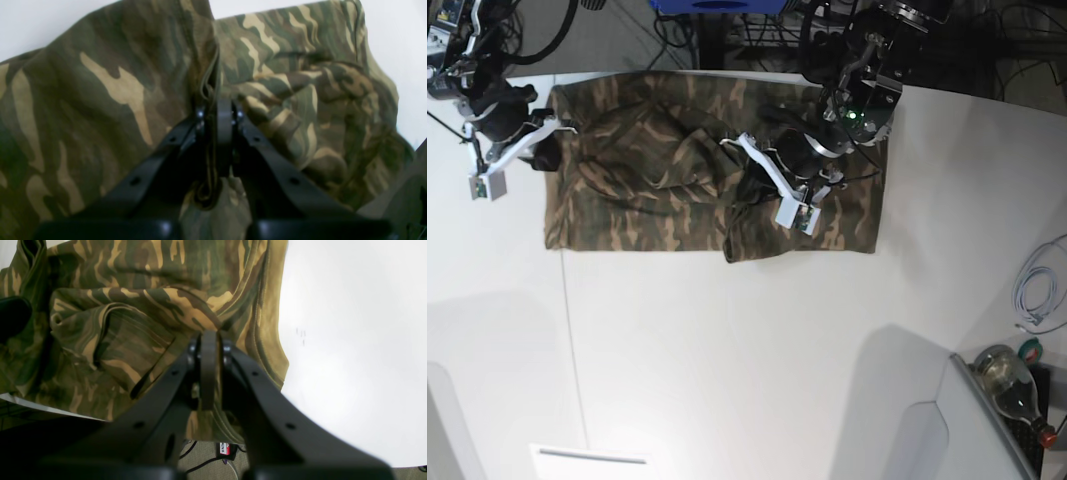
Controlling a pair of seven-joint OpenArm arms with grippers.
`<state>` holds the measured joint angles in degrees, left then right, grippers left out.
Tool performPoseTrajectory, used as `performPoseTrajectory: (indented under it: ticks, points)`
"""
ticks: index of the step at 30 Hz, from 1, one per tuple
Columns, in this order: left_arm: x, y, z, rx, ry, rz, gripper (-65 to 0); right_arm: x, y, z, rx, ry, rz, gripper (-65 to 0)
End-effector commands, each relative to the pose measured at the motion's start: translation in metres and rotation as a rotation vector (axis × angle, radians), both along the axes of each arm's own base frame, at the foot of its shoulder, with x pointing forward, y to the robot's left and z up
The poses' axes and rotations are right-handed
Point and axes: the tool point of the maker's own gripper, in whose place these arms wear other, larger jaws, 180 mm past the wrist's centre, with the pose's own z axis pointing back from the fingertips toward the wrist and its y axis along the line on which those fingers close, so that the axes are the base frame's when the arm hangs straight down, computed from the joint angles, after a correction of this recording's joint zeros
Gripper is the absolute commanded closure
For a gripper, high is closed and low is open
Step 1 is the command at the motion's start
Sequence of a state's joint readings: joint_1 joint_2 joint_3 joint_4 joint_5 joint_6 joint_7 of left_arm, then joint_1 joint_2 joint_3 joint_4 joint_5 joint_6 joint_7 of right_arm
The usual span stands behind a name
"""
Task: Layout the t-shirt on the table in an organized manner, then fold the t-shirt properly
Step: 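Fold the strip end held by the left gripper toward the right gripper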
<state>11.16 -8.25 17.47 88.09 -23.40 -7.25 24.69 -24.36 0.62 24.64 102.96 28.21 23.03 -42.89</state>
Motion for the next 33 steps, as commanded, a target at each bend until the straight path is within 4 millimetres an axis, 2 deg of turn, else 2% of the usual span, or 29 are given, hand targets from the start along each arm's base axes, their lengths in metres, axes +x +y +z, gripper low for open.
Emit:
performPoseTrajectory:
  ticks: [1, 15, 16, 20, 23, 30, 33]
  points:
    - [0.008, -0.005, 0.012, -0.03, -0.041, 0.004, 0.0, 0.008, -0.002, 0.01, -0.002, -0.047, 0.002, -2.3]
    - [0.008, -0.007, 0.012, -0.033, -0.041, 0.003, 0.0, 0.009, -0.002, 0.011, -0.002, -0.049, 0.002, -2.3]
    - [0.008, -0.007, 0.012, -0.033, -0.041, 0.003, -4.6, 0.009, -0.002, 0.011, -0.002, -0.049, 0.002, -2.3]
    - [0.008, -0.007, 0.013, -0.034, -0.04, 0.004, -29.9, 0.008, -0.002, 0.011, -0.002, -0.047, 0.003, -2.3]
    - [0.002, -0.019, 0.013, -0.042, -0.036, -0.032, -42.0, 0.008, -0.002, 0.011, -0.002, -0.047, 0.003, -2.4]
    - [-0.021, -0.079, 0.021, -0.075, -0.048, -0.227, -43.4, 0.008, -0.001, 0.01, -0.002, -0.044, 0.003, -2.4]
    - [-0.025, -0.087, 0.028, -0.089, -0.062, -0.252, -43.4, 0.007, -0.001, 0.01, -0.002, -0.043, 0.003, -2.3]
